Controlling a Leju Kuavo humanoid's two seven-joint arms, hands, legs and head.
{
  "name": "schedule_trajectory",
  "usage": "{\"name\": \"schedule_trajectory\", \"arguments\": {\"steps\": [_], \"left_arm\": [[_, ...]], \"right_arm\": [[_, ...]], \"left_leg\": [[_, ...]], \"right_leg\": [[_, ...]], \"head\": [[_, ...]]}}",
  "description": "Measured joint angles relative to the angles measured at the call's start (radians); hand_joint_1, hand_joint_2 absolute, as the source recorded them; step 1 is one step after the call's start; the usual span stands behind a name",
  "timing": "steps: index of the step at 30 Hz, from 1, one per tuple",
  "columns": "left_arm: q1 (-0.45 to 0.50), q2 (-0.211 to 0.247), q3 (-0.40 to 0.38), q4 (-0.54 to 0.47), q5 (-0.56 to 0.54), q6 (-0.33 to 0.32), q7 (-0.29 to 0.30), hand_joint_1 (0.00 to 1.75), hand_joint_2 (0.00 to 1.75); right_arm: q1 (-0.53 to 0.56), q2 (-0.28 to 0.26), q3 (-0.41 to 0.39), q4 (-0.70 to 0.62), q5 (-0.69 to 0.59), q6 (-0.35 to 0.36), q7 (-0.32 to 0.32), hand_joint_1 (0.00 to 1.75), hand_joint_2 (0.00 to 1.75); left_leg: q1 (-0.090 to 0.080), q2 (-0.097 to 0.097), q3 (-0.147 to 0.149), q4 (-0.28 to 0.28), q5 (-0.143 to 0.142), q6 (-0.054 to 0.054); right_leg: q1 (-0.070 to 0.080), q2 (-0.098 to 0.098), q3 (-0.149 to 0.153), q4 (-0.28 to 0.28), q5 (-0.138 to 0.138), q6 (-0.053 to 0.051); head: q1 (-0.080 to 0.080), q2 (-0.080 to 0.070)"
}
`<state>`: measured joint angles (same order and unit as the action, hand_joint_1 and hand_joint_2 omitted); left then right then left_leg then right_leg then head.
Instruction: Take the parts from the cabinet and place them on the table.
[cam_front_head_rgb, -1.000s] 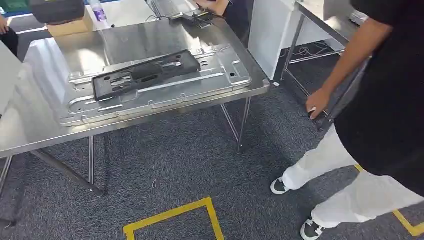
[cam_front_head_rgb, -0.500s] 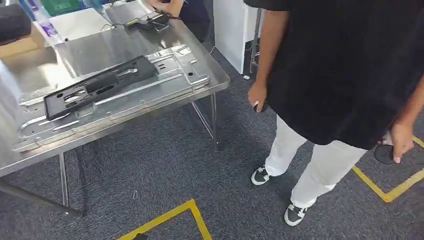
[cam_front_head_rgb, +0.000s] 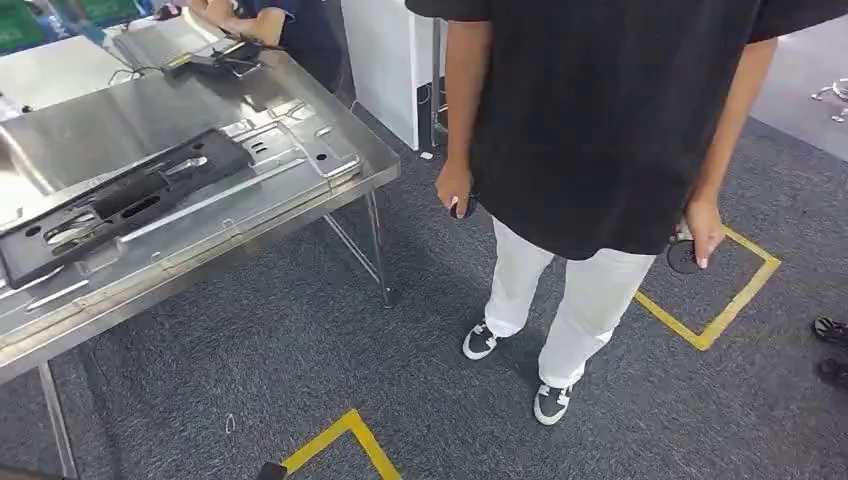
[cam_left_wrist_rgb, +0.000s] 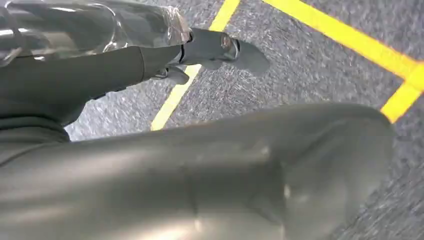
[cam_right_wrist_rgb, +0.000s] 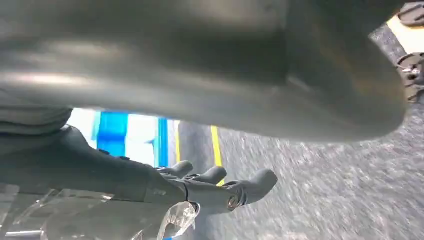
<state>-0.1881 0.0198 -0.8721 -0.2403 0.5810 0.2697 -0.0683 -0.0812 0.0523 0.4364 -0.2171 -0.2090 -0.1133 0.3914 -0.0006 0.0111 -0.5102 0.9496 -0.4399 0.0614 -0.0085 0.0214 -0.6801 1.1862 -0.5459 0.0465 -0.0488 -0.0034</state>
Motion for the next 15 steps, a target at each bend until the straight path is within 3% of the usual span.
{"name": "schedule_trajectory", "arguments": {"steps": [1,2,3,4,5,6,7,8,11,12,13,14,15], "left_arm": [[0.003,0.000,0.000,0.000,0.000,0.001,0.000,0.00,0.00],[0.005,0.000,0.000,0.000,0.000,0.001,0.000,0.00,0.00],[0.005,0.000,0.000,0.000,0.002,0.002,-0.002,0.00,0.00],[0.004,0.000,0.000,0.000,0.004,0.002,-0.004,0.00,0.00],[0.004,0.000,0.000,0.000,0.007,0.002,-0.006,0.00,0.00],[0.004,0.000,0.000,0.000,0.009,0.003,-0.007,0.00,0.00],[0.005,0.002,0.000,0.000,0.010,0.004,-0.008,0.00,0.00],[0.006,0.002,0.000,0.000,0.010,0.006,-0.009,0.00,0.00],[0.000,0.002,0.000,-0.001,0.003,0.012,-0.010,0.00,0.00],[-0.001,0.002,0.000,-0.001,0.003,0.014,-0.010,0.00,0.00],[0.000,0.002,0.000,-0.001,0.003,0.018,-0.010,0.00,0.00],[0.002,0.002,0.000,-0.001,0.003,0.019,-0.010,0.00,0.00],[0.005,0.002,0.000,-0.001,0.003,0.020,-0.010,0.00,0.00]], "right_arm": [[0.000,0.002,0.000,0.000,0.000,0.000,0.000,0.00,0.00],[0.002,0.004,0.001,0.000,-0.001,-0.001,0.000,0.00,0.00],[0.003,0.006,0.001,0.000,-0.002,-0.003,0.000,0.00,0.00],[0.003,0.006,0.001,0.000,-0.003,-0.003,0.000,0.00,0.00],[0.002,0.006,0.001,0.000,-0.003,-0.003,-0.001,0.00,0.00],[0.002,0.006,0.001,0.000,-0.004,-0.003,-0.001,0.00,0.00],[-0.001,0.010,0.001,0.000,-0.005,-0.003,-0.002,0.00,0.00],[-0.003,0.010,0.001,0.000,-0.005,-0.004,-0.002,0.00,0.00],[0.000,0.012,0.001,0.000,-0.012,-0.006,-0.008,0.00,0.00],[0.000,0.013,0.001,0.000,-0.013,-0.007,-0.010,0.00,0.00],[-0.001,0.013,0.001,0.000,-0.015,-0.010,-0.011,0.00,0.00],[-0.003,0.013,0.001,0.000,-0.018,-0.010,-0.012,0.00,0.00],[-0.005,0.014,0.001,0.000,-0.019,-0.010,-0.013,0.00,0.00]], "left_leg": [[0.000,0.017,-0.002,0.000,0.000,0.000],[0.000,0.031,-0.003,0.000,0.000,0.000],[0.002,0.045,-0.004,0.001,0.000,0.000],[0.004,0.057,-0.003,0.001,-0.001,-0.001],[0.006,0.068,-0.001,0.002,-0.003,-0.004],[0.006,0.077,0.002,0.004,-0.006,-0.009],[0.000,0.088,0.002,0.008,-0.011,-0.018],[-0.004,0.095,0.001,0.013,-0.015,-0.024],[0.001,0.125,0.008,0.010,-0.015,-0.036],[0.007,0.107,0.006,0.018,-0.025,-0.045],[0.010,0.049,-0.004,0.051,-0.054,-0.050],[0.012,0.020,-0.033,0.117,-0.096,-0.052],[0.012,0.008,-0.070,0.201,-0.138,-0.053]], "right_leg": [[0.000,-0.006,-0.033,0.077,-0.030,0.004],[-0.003,-0.008,-0.049,0.115,-0.037,0.008],[-0.006,-0.011,-0.039,0.102,-0.020,0.011],[-0.009,-0.017,-0.004,0.044,0.013,0.015],[-0.012,-0.031,0.049,-0.048,0.055,0.017],[-0.013,-0.065,0.102,-0.138,0.087,0.020],[-0.007,-0.119,0.131,-0.198,0.083,0.022],[-0.005,-0.096,0.129,-0.201,0.090,0.003],[0.002,-0.065,0.122,-0.203,0.094,-0.017],[-0.005,-0.053,0.122,-0.206,0.099,-0.026],[-0.006,-0.043,0.119,-0.206,0.102,-0.030],[-0.006,-0.033,0.116,-0.206,0.105,-0.035],[-0.004,-0.021,0.112,-0.206,0.107,-0.038]], "head": [[0.000,0.000],[0.001,0.000],[0.001,0.000],[0.001,0.000],[0.001,0.000],[0.001,0.000],[0.004,0.000],[0.002,0.000],[-0.002,0.000],[-0.002,0.000],[-0.003,0.000],[-0.003,0.000],[-0.004,0.000]]}}
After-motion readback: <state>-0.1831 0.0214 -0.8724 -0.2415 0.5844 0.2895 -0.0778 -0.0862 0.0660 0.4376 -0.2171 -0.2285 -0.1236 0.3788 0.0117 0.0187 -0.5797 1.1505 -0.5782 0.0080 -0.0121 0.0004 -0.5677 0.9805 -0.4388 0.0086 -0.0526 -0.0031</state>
